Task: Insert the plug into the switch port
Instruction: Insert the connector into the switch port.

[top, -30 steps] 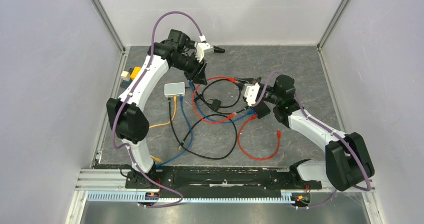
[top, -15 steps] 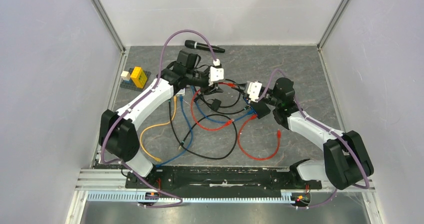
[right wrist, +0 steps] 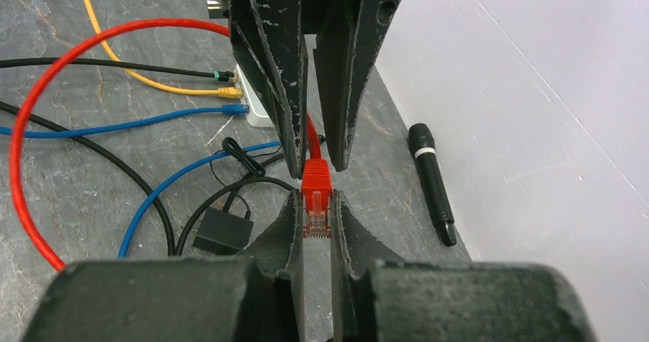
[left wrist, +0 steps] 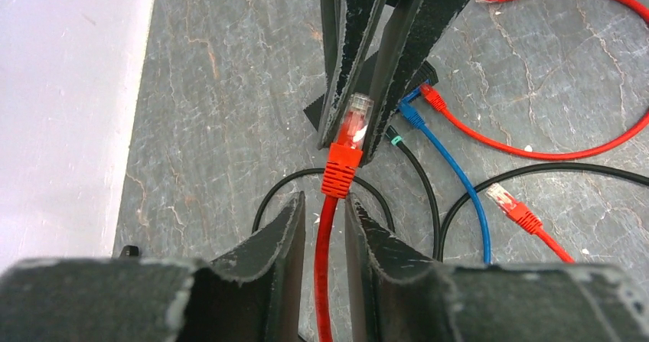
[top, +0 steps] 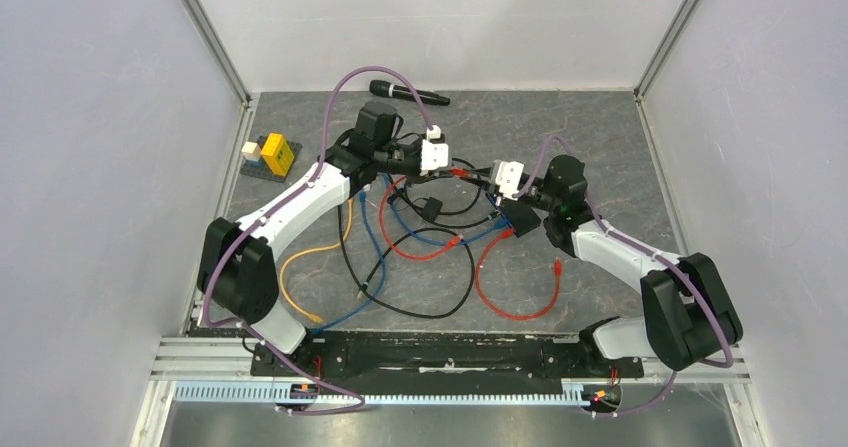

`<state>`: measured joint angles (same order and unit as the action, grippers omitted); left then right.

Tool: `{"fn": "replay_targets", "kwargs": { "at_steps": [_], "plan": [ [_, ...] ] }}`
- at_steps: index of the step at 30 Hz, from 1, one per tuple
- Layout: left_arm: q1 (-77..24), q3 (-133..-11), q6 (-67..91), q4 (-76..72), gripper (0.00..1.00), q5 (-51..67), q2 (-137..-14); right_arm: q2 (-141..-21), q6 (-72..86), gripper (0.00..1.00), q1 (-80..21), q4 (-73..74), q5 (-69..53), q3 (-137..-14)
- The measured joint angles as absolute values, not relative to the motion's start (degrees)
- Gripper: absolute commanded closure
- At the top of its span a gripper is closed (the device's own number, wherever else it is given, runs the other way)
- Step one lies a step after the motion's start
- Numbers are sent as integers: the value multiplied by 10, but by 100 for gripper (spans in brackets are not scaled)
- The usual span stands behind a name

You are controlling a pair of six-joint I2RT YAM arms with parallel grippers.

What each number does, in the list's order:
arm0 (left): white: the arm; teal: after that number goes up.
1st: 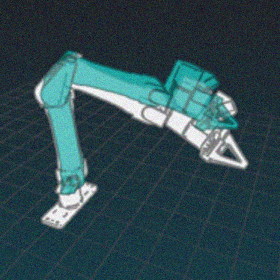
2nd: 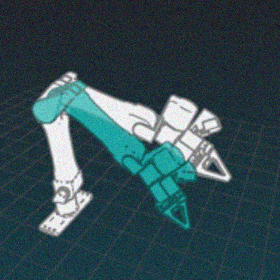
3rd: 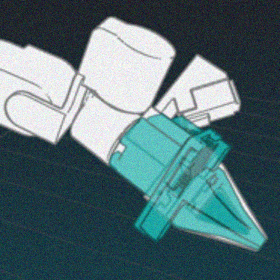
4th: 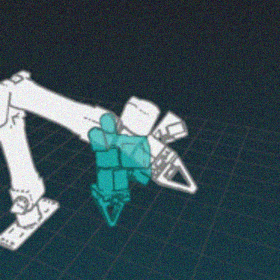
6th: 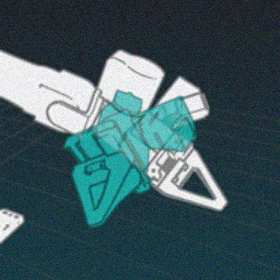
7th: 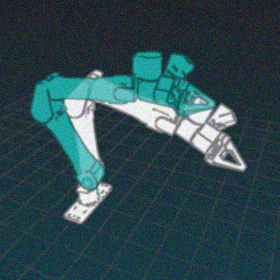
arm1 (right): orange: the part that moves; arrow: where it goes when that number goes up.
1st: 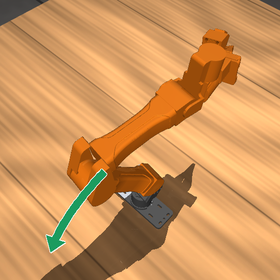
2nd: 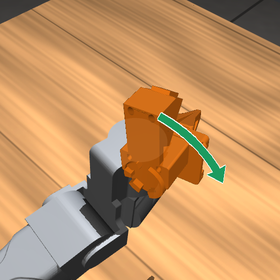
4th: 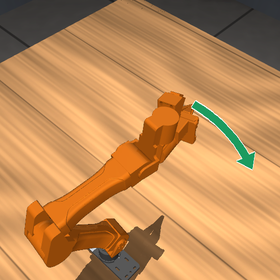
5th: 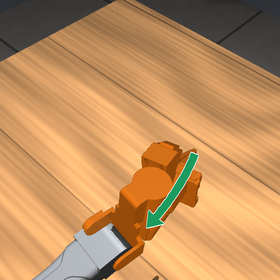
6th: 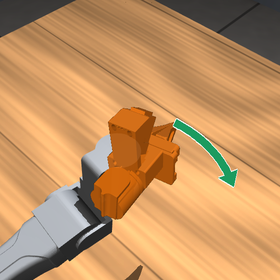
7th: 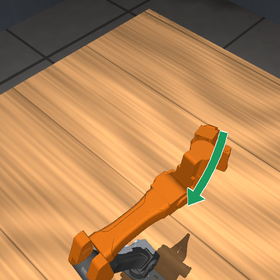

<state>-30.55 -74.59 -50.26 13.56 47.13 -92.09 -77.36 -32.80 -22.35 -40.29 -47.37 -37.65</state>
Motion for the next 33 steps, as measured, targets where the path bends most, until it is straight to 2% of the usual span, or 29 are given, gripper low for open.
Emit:
{"fn": "replay_targets", "kwargs": {
  "at_steps": [6, 9, 12, 13, 14, 17, 20, 27, 33],
  "plan": [
    [-306, -746, -503, 145, 72, 472, -923, -787, -314, 100, -223, -412, -479, -377],
    [-306, -746, -504, 145, 76, 481, -923, -789, -306, 100, -223, -416, -478, -377],
    [-306, -746, -504, 146, 87, 487, -923, -792, -296, 100, -223, -420, -478, -377],
    [-306, -746, -504, 147, 96, 488, -923, -794, -294, 98, -223, -423, -478, -377],
    [-306, -746, -504, 148, 98, 488, -923, -794, -291, 96, -223, -424, -478, -377],
    [-305, -746, -504, 149, 98, 493, -923, -795, -280, 75, -222, -427, -473, -377],
    [-305, -745, -490, 140, 98, 493, -923, -794, -262, 63, -223, -425, -450, -377],
    [-310, -743, -332, 59, 98, 451, -945, -741, -178, 49, -219, -402, -342, -366],
    [-329, -743, -180, 20, 98, 350, -1004, -679, -115, 48, -189, -350, -251, -360]
  ]
}}
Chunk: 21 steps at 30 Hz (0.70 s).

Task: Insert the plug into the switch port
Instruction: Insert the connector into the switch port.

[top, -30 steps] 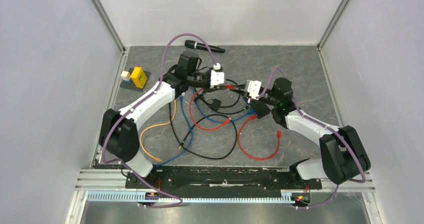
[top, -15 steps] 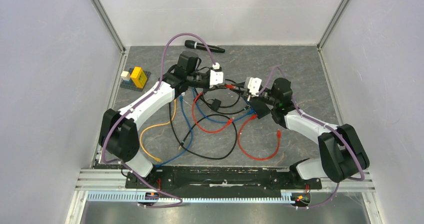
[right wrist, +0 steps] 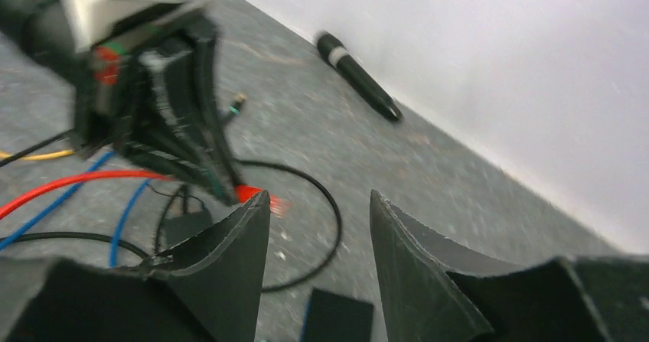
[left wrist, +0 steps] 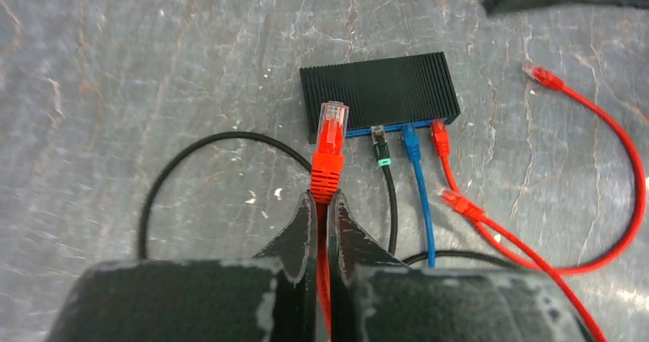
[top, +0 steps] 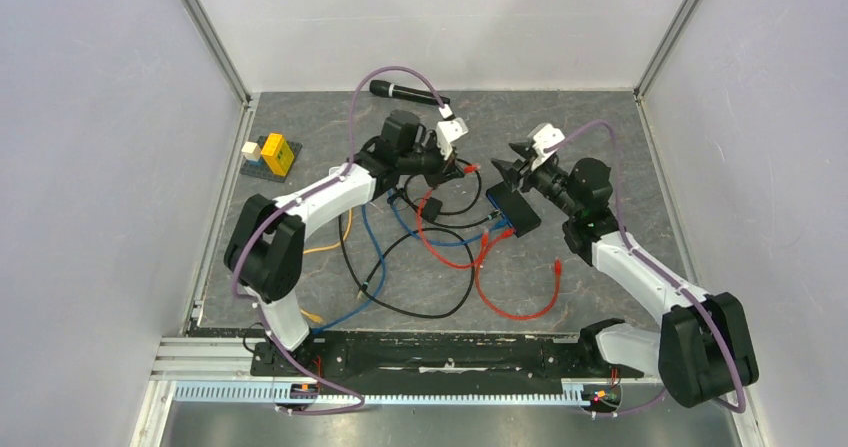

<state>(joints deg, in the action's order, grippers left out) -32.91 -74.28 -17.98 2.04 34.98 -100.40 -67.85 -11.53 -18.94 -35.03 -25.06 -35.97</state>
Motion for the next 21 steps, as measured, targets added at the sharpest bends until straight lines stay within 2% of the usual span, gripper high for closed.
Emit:
{"fn": "replay_targets", "kwargs": {
  "at_steps": [8, 16, 21],
  "plan": [
    [-404, -738, -27, -40, 98, 190, -1054, -721, -49, 45, -77, -220, -203, -387],
    [-466, -705, 13, -73, 98, 34, -1107, -844, -24, 53, -32, -114, -275, -455],
    [-483, -694, 6, -85, 98, -10, -1126, -937, -21, 55, -21, -60, -329, -516]
  ]
}}
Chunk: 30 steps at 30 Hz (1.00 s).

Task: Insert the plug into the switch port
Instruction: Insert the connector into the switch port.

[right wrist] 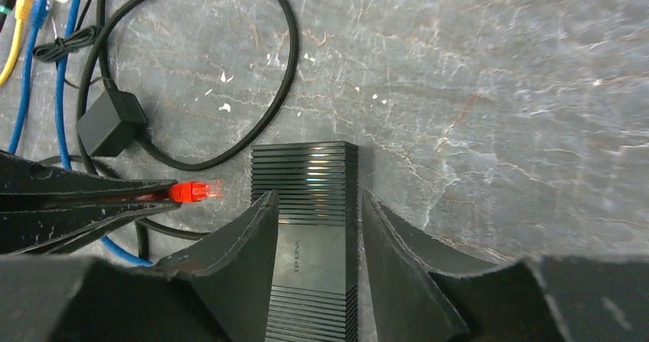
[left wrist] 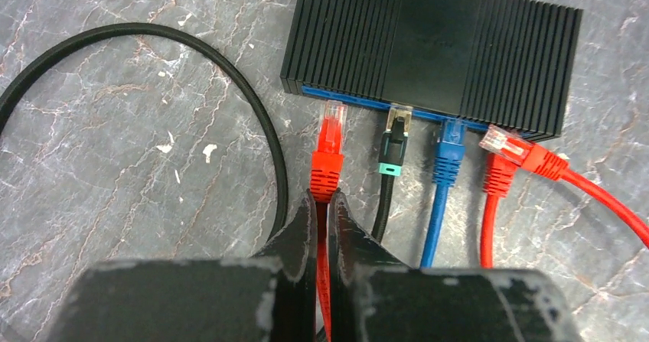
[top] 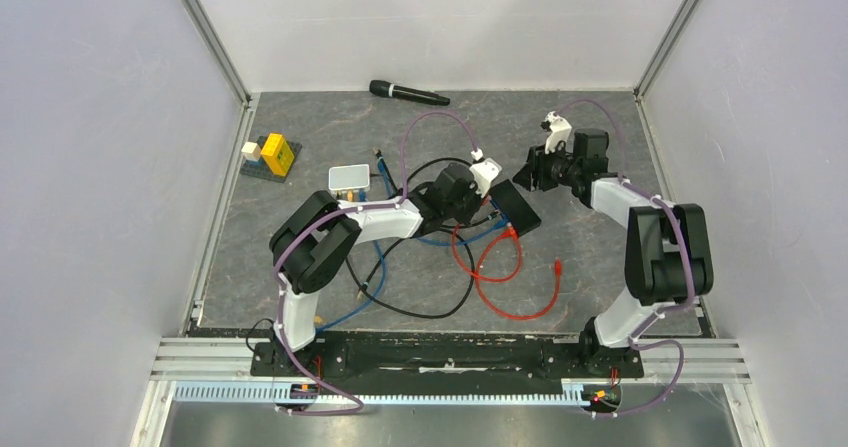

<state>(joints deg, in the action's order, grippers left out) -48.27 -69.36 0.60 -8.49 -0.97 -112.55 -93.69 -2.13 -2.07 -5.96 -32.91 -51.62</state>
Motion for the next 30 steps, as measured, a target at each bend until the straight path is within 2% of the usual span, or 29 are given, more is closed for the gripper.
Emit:
{"fn": "replay_targets", "kwargs": {
  "at_steps": [8, 30],
  "plan": [
    [-483, -693, -16, -105, 98, -17, -1156, -1021, -29, 54, -20, 3, -380, -574],
    [-484, -698, -41, -138, 98, -36, -1187, -1130, -50, 54, -13, 46, -461, -641]
  ]
}}
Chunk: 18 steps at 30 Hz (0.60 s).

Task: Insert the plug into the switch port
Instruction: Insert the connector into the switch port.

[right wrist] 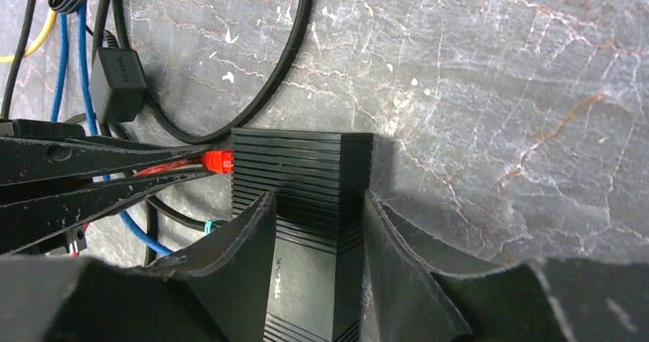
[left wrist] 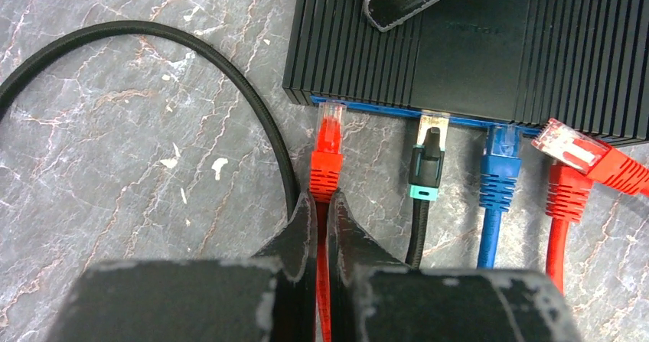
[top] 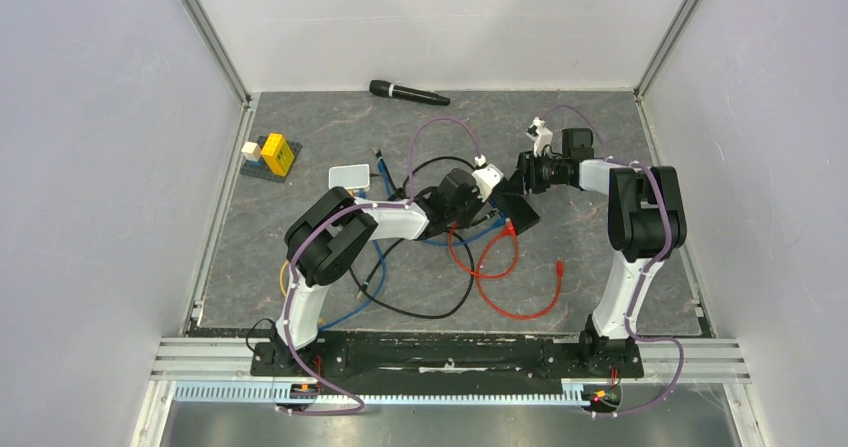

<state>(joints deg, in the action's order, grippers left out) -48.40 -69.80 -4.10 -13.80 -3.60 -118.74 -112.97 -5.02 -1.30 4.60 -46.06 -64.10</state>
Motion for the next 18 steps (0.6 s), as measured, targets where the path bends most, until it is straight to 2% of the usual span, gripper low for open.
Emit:
{"fn": "replay_targets", "kwargs": {
  "at_steps": [18],
  "plan": [
    [-500, -663, -46, -201, 98, -103, -1185, -1192, -159, 53, -9, 168, -525, -738]
  ]
}}
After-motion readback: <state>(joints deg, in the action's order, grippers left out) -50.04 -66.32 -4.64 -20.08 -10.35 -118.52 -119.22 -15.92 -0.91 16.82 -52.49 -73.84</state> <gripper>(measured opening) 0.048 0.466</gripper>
